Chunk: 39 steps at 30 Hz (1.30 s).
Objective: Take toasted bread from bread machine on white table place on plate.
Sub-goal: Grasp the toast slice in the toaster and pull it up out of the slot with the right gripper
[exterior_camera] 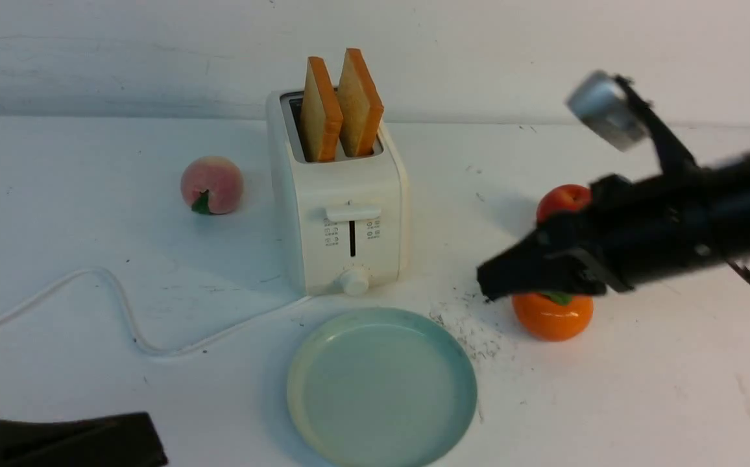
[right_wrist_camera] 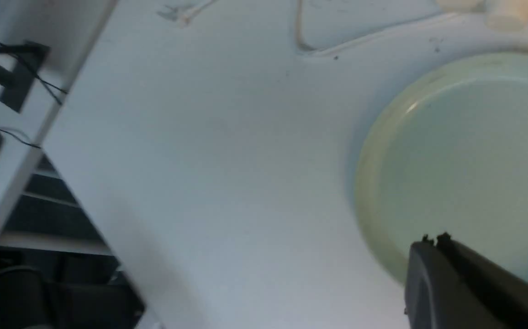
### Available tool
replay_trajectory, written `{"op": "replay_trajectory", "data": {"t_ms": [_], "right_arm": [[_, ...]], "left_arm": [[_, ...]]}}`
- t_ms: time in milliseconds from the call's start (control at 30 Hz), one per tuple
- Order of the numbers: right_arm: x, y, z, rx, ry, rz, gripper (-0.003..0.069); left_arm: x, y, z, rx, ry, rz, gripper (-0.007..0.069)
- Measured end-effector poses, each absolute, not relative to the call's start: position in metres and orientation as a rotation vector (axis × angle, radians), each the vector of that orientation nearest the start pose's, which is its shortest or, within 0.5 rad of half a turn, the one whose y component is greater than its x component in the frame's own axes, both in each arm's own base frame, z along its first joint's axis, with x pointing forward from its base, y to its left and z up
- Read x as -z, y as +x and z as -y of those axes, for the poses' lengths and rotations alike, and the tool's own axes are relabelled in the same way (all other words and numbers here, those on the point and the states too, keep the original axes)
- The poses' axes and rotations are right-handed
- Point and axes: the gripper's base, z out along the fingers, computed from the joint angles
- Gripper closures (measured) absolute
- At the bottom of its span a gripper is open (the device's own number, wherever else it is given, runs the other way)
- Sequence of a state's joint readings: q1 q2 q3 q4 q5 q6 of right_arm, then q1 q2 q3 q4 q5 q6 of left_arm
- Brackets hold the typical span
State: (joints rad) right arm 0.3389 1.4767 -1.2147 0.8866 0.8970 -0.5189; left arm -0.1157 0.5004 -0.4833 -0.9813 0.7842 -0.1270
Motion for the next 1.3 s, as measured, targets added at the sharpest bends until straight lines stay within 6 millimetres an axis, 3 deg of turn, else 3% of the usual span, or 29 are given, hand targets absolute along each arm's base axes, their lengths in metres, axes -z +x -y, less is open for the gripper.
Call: {"op": "replay_trajectory", "data": {"t_ms": [267,467,633,867,1100,1300], "right_arm": [[-0.36,0.354,-0.201,-0.583,-0.515,-2.384,0.0659],[-0.371,0.394,-0.229,-0.516,-0.484,-2.281,0.062],[-0.372,0.417,-0.239,-0.506,-0.469,-2.195,0.049],[-0.348,0.439,-0.249,-0.506,-0.433,-2.135,0.0303],[-0.327,0.456,-0.254,-0.465,-0.423,-2.072,0.0282],[-0.314,0.462,-0.256,-0.449,-0.431,-2.087,0.036]], "left_arm": [[-0.281,0.113,0.067,1.187,-0.45,-2.298,0.0638],[-0.272,0.123,0.068,1.169,-0.484,-2.355,0.0638],[-0.271,0.126,0.067,1.163,-0.496,-2.356,0.0638],[-0.271,0.126,0.067,1.16,-0.492,-2.354,0.0638],[-0.271,0.126,0.067,1.16,-0.492,-2.354,0.0638],[-0.271,0.126,0.067,1.15,-0.474,-2.356,0.0638]]}}
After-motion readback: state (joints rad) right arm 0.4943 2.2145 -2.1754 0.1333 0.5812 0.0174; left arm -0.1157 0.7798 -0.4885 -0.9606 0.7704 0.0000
